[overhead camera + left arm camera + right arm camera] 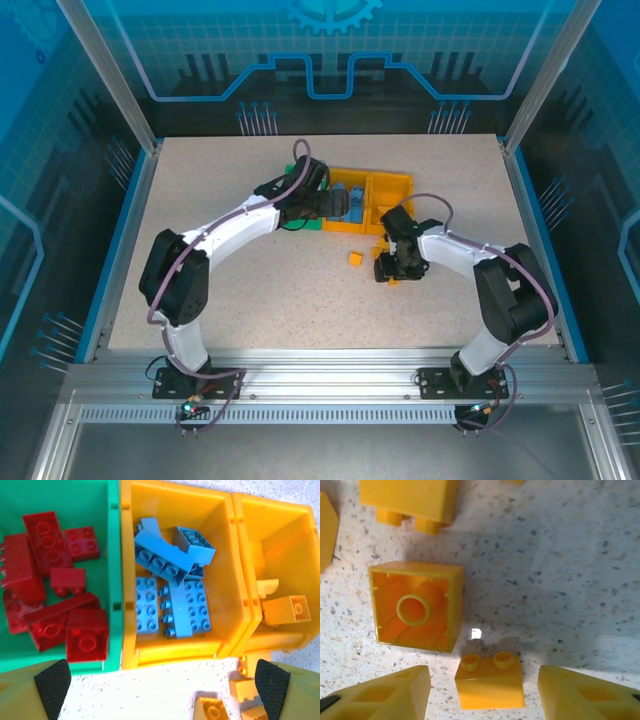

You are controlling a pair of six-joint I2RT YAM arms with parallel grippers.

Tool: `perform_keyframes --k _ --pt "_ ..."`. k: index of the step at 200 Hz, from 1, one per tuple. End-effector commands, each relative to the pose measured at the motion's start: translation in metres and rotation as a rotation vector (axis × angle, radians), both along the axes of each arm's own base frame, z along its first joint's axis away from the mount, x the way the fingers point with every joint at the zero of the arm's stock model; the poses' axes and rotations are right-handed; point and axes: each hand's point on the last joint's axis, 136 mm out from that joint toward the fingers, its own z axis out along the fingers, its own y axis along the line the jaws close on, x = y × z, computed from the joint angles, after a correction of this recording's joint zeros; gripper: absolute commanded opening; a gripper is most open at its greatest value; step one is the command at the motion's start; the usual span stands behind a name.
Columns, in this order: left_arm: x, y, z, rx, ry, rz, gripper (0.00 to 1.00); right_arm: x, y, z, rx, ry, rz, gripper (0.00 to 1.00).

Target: Sort the legos into containers by color

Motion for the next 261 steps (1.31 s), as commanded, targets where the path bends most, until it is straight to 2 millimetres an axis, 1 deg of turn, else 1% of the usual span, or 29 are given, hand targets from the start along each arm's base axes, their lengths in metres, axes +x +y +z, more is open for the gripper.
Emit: perform_keyframes --k 1,8,24,61,84,103,117,134,140,149,152,156,164,179,208,238,261 --pt "-0.009 0.009 0.011 -0.029 -0.024 0.027 0.99 -0.011 0.002 -0.011 -0.045 0.04 0.05 0.58" --pt "-0.011 0.01 0.013 -0.03 -0.028 0.03 0.99 -0.012 0.001 -0.013 -0.059 0.045 0.054 0.57" --pt "-0.015 0.016 0.014 -0.027 -0.032 0.04 0.99 -0.012 0.0 -0.015 -0.09 0.047 0.061 0.52" --pt "-0.024 0.026 0.003 -0.013 -0.007 0.06 0.99 -0.012 -0.005 -0.011 -0.147 0.055 0.054 0.37" --pt "-0.03 0.03 -0.005 -0.008 0.005 0.067 0.99 -0.008 -0.001 0.003 -0.125 0.019 0.045 0.3" --pt "-0.034 0.032 -0.012 -0.005 0.021 0.068 0.99 0.004 0.009 0.027 -0.052 -0.044 0.04 0.29" --pt "-0.038 0.033 -0.019 -0.003 0.04 0.066 0.99 0.018 0.016 0.048 0.028 -0.094 0.022 0.29" --pt "-0.044 0.032 -0.028 -0.001 0.063 0.054 0.99 0.044 0.019 0.073 0.134 -0.151 -0.024 0.29" --pt "-0.047 0.032 -0.031 0.002 0.072 0.053 0.99 0.057 0.018 0.082 0.171 -0.174 -0.049 0.29" --pt "-0.051 0.031 -0.036 0.002 0.081 0.046 0.99 0.07 0.014 0.089 0.198 -0.198 -0.079 0.29" --pt "-0.052 0.03 -0.037 0.002 0.083 0.042 0.99 0.078 0.011 0.094 0.206 -0.215 -0.092 0.29" --pt "-0.054 0.028 -0.039 0.005 0.086 0.037 0.99 0.082 0.01 0.095 0.207 -0.22 -0.098 0.29" --pt "-0.058 0.024 -0.043 0.007 0.09 0.023 0.99 0.101 0.003 0.105 0.196 -0.255 -0.127 0.29" --pt "-0.066 0.013 -0.048 0.023 0.092 -0.016 0.99 0.126 -0.006 0.113 0.17 -0.285 -0.16 0.29" --pt "-0.08 -0.011 -0.059 0.071 0.103 -0.089 0.99 0.167 -0.015 0.116 0.103 -0.297 -0.189 0.3" --pt "-0.093 -0.026 -0.069 0.085 0.125 -0.127 0.99 0.194 -0.023 0.106 0.013 -0.286 -0.211 0.34" --pt "-0.099 -0.039 -0.077 0.089 0.144 -0.155 0.99 0.208 -0.027 0.096 -0.025 -0.28 -0.238 0.38"
